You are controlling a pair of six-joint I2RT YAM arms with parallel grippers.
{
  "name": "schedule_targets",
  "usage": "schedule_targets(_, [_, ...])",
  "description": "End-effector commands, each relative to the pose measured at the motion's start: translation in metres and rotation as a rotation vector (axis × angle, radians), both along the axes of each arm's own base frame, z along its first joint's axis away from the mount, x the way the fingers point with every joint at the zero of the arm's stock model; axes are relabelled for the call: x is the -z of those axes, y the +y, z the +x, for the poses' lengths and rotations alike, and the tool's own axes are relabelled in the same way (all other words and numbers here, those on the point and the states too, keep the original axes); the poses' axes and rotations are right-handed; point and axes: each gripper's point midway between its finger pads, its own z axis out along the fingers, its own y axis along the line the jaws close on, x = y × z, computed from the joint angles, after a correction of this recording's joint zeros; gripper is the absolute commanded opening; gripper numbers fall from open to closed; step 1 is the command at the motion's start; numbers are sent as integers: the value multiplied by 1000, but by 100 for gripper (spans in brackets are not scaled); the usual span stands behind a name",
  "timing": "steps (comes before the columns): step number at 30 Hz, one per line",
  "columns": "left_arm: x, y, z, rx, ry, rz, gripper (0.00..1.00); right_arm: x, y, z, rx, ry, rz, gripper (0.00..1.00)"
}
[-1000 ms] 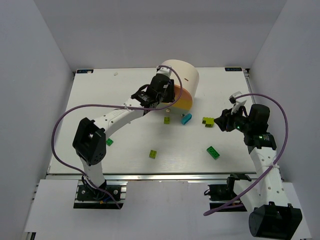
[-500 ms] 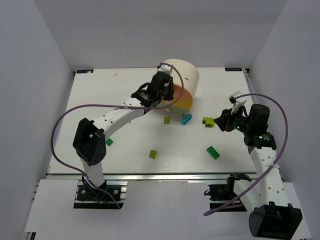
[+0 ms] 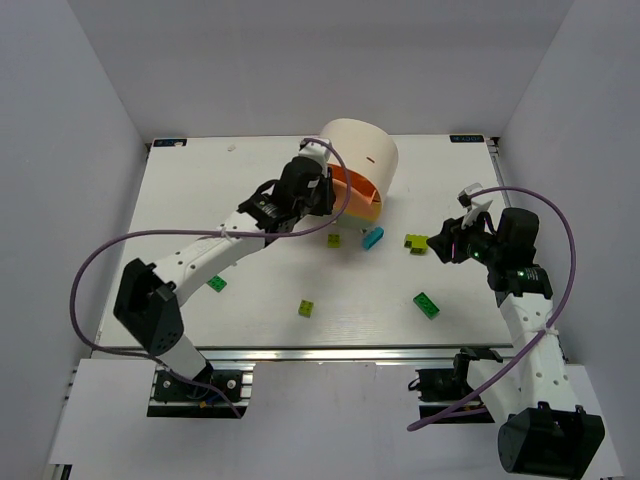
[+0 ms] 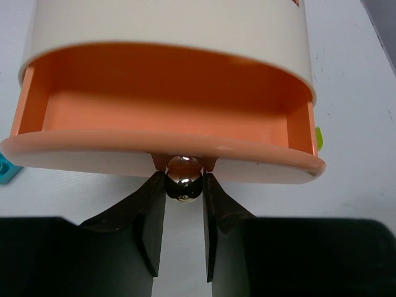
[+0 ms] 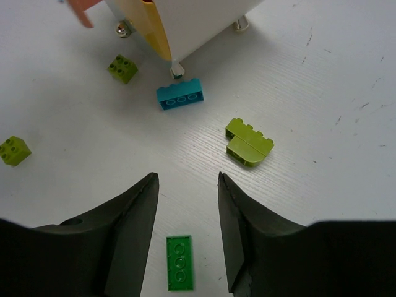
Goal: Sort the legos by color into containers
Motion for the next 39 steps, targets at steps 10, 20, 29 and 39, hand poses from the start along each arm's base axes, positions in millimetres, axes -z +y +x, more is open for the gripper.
schedule_targets(10, [-20, 25, -35, 63, -12, -41, 48, -3, 13, -1, -108, -34, 2, 74])
schedule_targets(20, [-17, 28, -43, 82, -7, -46, 74, 8, 30, -21, -321, -113, -48, 89])
schedule_targets(29, [-33, 80, -94, 78, -82, -38, 26, 28, 26, -11, -538, -355, -320, 88])
schedule_targets(39, [7, 123, -132, 141, -145, 118, 78, 91, -2, 52, -729, -3, -435, 89])
